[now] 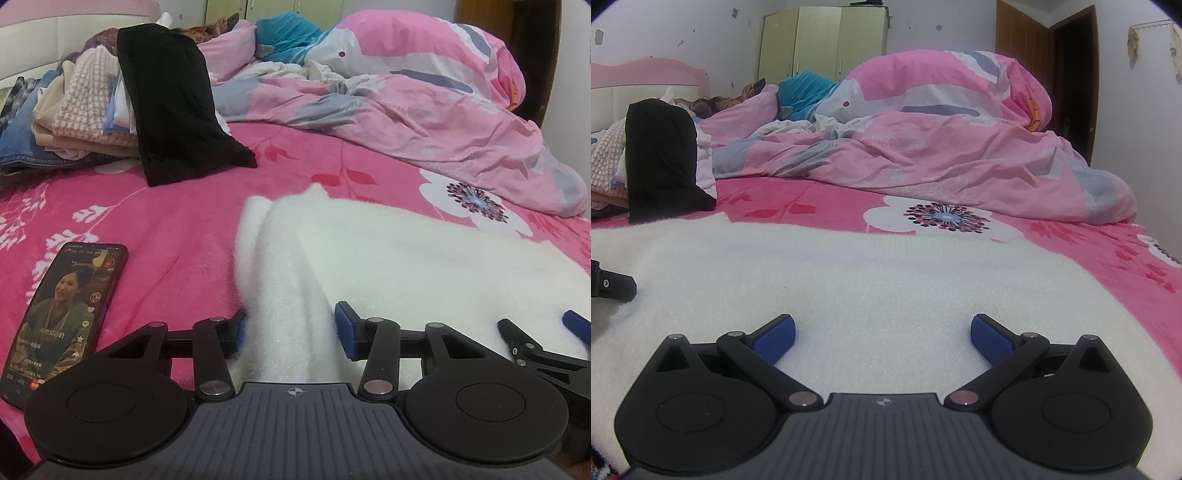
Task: Fold clothes
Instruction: 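Close the left gripper on the cream sweater's edge, then lift the gripped sweater edge with the left gripper and fold it over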
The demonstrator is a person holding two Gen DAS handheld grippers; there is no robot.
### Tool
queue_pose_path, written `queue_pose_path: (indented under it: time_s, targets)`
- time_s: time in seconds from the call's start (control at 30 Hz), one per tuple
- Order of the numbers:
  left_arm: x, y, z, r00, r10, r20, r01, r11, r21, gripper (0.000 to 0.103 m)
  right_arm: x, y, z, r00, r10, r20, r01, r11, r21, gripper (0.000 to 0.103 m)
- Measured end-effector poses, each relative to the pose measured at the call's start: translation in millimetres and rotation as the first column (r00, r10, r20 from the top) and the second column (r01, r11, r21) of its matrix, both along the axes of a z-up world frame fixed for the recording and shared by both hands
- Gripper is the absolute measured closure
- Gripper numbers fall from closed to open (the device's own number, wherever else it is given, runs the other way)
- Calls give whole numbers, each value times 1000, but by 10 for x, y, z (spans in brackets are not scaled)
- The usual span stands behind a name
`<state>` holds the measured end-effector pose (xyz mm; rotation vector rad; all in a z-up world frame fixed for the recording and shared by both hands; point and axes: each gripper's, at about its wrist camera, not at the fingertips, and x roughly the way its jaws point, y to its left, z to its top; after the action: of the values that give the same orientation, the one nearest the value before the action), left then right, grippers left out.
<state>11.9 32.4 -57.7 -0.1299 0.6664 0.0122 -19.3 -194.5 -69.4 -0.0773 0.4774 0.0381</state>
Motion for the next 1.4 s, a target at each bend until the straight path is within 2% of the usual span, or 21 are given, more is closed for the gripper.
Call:
queue_pose_path:
  time_s: [0.33, 0.63, 0.9, 1.0, 1.07, 1.17, 1.4]
  targets:
    - [-7, -13, -5, 1000, 0, 1, 0, 1000, 5, 57, -2, -12, 1, 1000, 2, 2, -2, 1000, 1, 0]
    - [32, 11, -33, 1000, -11, -16, 10, 999, -40, 44, -13, -7, -4, 1000, 1, 5, -1, 1000, 1, 0]
    - [38, -14, -58, 1000, -10, 5, 10, 1000, -30, 39, -10, -12, -3, 1000, 2, 5, -2, 1000, 1, 0]
    - [17, -35, -49, 1000, -7, 26, 7, 1000, -12, 44, -10, -10, -3, 1000, 2, 5, -2, 1000, 0, 0]
    - [0, -43, -31, 999, -2, 40, 2, 1000, -2, 56, -12, -10, -2, 1000, 2, 6, -2, 1000, 0, 0]
    - [-12, -23, 12, 999, 8, 51, -7, 1000, -2, 68, -14, -15, 0, 1000, 2, 7, -2, 1000, 0, 0]
    - [-74, -74, 119, 995, -16, 98, 14, 1000, 22, 73, -13, -22, -2, 1000, 3, 8, -3, 1000, 1, 0]
